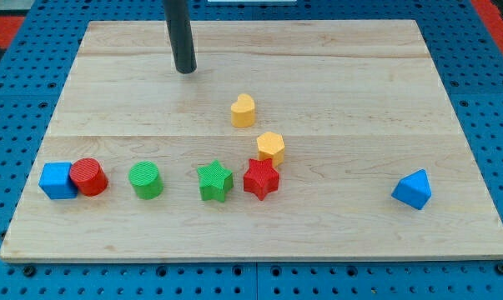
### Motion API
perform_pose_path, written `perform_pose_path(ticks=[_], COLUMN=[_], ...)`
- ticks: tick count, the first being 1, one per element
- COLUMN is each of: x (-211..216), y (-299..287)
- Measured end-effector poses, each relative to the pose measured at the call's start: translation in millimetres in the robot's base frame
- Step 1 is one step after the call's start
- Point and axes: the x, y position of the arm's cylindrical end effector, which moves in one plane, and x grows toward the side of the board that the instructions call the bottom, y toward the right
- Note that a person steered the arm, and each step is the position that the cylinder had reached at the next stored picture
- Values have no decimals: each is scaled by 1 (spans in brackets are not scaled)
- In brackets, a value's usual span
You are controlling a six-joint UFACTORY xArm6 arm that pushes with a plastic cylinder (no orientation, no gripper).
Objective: Move the yellow heart to the top of the yellow hexagon
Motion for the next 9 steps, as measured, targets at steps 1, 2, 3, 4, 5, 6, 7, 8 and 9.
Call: perform_pose_path(ticks=[1,2,3,4,5,6,7,8,9], x=[44,68,86,83,83,83,83,83,81], y=[0,-3,20,39,76,87,87,87,86])
